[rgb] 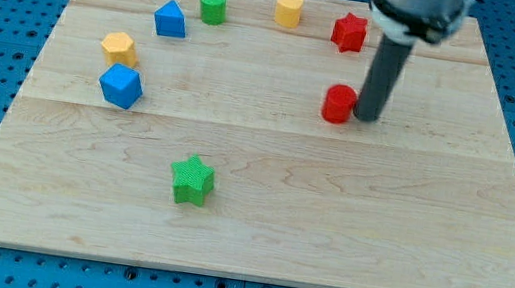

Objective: Keep the yellow heart at the top center of the board

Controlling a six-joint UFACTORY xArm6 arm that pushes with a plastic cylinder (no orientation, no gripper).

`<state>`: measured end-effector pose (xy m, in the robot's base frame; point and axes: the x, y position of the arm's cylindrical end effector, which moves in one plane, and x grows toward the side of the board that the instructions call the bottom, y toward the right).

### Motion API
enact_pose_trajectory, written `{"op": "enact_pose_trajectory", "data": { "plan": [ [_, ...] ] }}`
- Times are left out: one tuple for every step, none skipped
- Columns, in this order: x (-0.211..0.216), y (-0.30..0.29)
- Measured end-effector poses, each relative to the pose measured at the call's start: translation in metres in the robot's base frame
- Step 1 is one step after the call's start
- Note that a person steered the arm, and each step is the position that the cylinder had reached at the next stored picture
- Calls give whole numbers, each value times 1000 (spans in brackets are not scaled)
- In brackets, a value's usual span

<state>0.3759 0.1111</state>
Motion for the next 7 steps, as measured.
{"op": "enact_pose_trajectory", "data": {
  "plan": [
    [34, 39],
    [41, -21],
    [-12, -46],
    [-33, -42],
    [-17, -94],
    [-75, -80],
    [-89, -47]
  ]
}}
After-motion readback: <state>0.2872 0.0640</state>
